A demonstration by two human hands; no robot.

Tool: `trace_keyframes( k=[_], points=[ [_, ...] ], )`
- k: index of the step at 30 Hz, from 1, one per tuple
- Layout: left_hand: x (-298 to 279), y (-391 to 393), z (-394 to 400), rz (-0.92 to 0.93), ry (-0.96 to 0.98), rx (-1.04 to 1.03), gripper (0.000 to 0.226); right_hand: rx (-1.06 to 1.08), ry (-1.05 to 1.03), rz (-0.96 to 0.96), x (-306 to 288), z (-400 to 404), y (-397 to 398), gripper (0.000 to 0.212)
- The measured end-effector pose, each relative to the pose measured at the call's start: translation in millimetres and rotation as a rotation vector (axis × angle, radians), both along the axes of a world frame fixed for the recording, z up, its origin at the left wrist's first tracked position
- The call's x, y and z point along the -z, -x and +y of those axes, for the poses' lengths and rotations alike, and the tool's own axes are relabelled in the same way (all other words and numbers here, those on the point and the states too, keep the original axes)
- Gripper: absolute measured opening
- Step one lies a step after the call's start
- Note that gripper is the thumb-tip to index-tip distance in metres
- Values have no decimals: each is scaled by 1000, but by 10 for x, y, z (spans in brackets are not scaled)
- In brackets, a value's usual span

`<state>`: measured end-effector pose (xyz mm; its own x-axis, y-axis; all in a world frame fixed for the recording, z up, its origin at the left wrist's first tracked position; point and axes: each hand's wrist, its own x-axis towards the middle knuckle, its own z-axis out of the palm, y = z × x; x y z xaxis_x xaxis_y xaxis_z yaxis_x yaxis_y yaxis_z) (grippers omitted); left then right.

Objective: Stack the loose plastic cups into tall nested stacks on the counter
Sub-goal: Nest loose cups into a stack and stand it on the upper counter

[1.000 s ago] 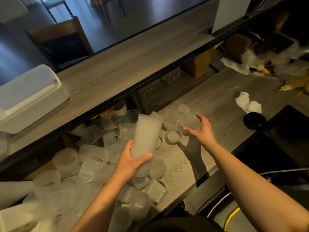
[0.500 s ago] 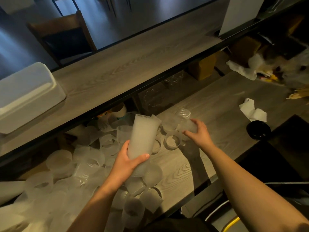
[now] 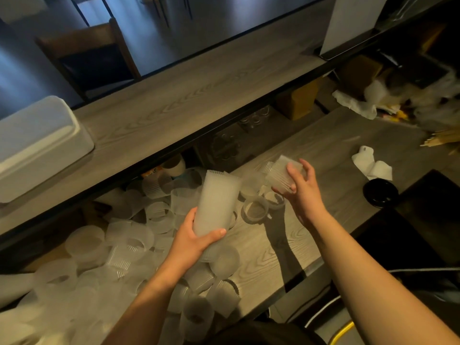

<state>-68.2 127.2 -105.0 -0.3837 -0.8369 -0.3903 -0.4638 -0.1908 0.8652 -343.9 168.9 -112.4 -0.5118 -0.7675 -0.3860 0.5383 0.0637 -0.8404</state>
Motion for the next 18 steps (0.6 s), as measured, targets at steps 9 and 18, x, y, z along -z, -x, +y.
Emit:
trace_keyframes(
  k=[9,18],
  points=[
    [-49,-35,-12,-29,36,19,92,-138,56,41,-231,-116,-164,106],
    [-75,-85,-12,-108,114,123,89,-260,42,263,-432,-163,-340,59]
  ],
)
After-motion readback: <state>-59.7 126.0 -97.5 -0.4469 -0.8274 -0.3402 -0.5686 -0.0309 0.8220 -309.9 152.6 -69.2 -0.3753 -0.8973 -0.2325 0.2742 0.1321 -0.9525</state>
